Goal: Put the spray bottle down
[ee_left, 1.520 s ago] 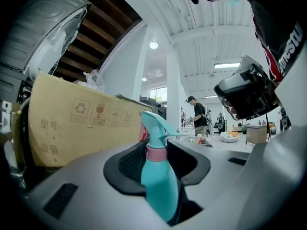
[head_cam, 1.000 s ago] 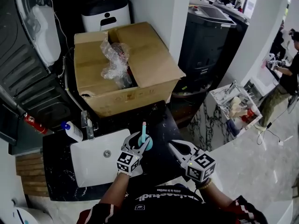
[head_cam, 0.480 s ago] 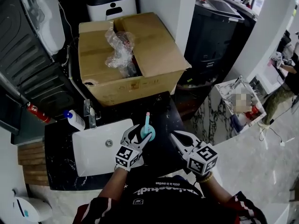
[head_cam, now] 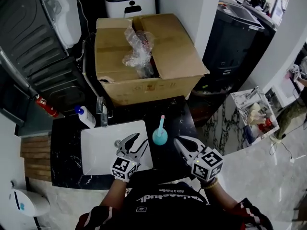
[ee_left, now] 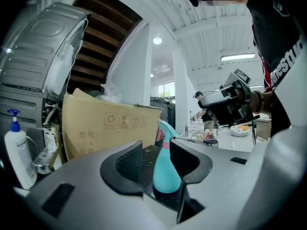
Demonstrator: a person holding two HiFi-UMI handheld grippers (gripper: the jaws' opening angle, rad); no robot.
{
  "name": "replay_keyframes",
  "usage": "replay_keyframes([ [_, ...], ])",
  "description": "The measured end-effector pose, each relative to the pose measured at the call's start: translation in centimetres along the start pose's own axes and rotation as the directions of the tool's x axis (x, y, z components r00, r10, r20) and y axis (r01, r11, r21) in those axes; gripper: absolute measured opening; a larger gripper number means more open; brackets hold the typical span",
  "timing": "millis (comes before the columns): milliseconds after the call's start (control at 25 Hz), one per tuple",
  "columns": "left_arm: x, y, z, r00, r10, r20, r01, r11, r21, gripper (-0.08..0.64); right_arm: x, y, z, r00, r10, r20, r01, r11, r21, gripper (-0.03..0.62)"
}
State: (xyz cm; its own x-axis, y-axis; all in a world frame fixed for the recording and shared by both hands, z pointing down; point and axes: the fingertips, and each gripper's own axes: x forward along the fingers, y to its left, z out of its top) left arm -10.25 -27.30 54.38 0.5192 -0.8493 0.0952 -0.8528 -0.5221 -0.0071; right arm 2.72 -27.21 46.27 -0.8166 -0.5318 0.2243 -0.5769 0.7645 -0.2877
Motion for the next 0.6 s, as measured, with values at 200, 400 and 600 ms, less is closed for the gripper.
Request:
replay_keyframes([
  [200,-3.3,1.8,4.9,0.996,0.042,0.081,-0.045,0.999,0.026,0.044,2.1,2.1,1.2,0.998,0.056,0.007,-0.056,0.998,-0.042,0.040],
  [400,-5.1,1.9,8.9,0.996,0.000,0.094,0.003,1.000,-0.029,0.014,3.7,4.1,2.9,0.994,0.102,0.029,-0.099,0.992,-0.072,0.040],
  [600,-6.1,1.5,11.5,0.990,0.017,0.142,-0.012,0.999,-0.037,0.014,4.3,6.6,4.7,0.982,0.169,0.089,-0.153,0.975,-0.161,0.038],
])
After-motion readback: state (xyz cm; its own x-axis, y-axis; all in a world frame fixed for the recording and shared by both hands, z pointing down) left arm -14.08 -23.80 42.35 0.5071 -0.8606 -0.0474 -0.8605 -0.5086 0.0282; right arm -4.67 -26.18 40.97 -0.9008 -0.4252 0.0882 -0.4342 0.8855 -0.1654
